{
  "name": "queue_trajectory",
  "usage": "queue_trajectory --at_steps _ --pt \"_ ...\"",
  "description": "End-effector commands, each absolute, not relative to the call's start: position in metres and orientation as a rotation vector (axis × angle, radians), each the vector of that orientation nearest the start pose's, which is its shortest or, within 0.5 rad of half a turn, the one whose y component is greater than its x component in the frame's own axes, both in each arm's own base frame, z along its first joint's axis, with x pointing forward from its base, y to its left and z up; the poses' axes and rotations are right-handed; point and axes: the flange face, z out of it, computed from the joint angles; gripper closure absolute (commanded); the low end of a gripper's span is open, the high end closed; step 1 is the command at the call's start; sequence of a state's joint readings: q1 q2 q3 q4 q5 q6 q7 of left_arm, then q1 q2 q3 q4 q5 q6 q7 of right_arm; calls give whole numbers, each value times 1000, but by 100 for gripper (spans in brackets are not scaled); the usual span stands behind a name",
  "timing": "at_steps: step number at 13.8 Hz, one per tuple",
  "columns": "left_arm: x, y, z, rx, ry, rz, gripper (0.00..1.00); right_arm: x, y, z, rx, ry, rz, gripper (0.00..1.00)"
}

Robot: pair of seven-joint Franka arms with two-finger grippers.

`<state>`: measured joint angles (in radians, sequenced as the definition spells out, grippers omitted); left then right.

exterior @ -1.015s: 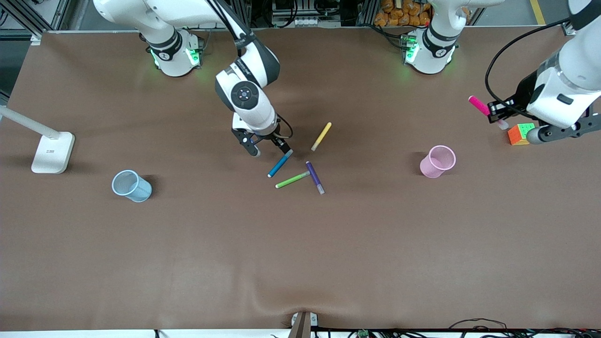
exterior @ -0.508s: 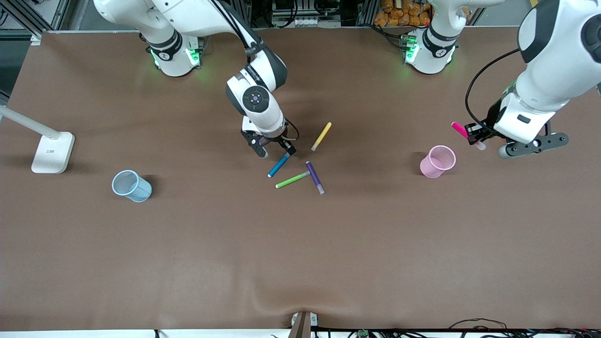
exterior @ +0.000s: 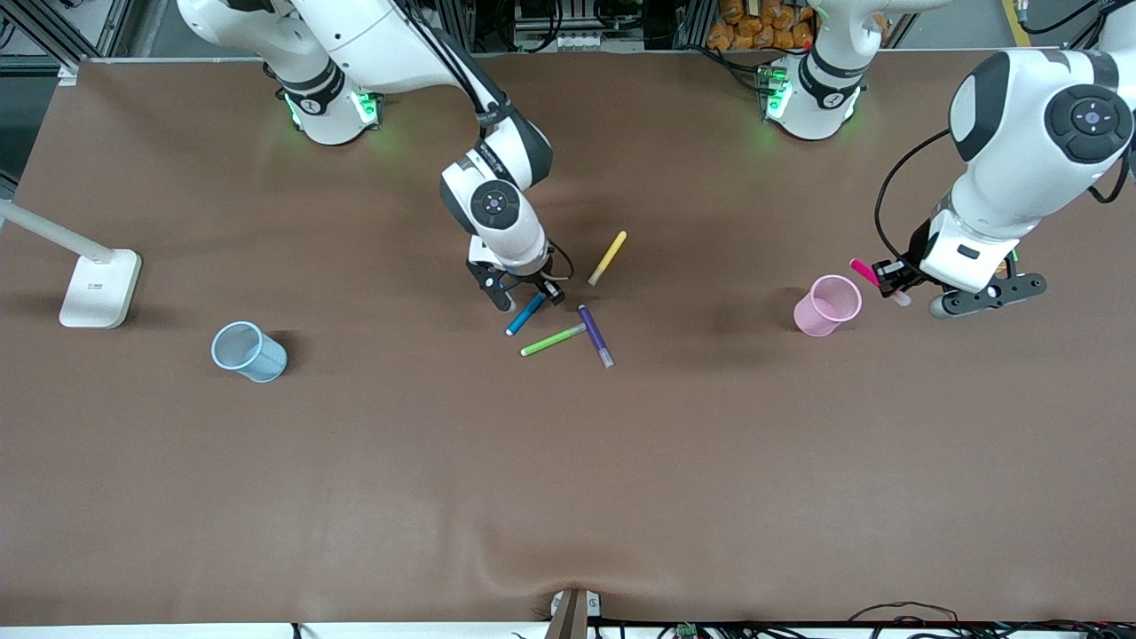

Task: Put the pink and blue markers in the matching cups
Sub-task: 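Carry the pink marker over the pink cup while the right gripper grasps blue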

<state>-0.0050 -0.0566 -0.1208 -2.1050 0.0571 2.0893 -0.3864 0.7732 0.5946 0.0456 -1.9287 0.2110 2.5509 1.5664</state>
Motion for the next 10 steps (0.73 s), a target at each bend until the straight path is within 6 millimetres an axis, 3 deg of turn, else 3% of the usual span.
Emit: queue_trajectory --at_steps 1,4,8,10 --pt "500 -58 440 -3062 -336 -198 100 430 463 174 -2745 1376 150 74" --pt "497 -56 432 -3061 -339 -187 100 431 462 175 -2778 1334 115 100" --pt "488 -55 401 -3075 -332 -254 100 442 449 196 -2785 1398 147 100" --pt "487 -55 397 -3075 -332 -245 100 465 426 218 -2808 1459 203 100"
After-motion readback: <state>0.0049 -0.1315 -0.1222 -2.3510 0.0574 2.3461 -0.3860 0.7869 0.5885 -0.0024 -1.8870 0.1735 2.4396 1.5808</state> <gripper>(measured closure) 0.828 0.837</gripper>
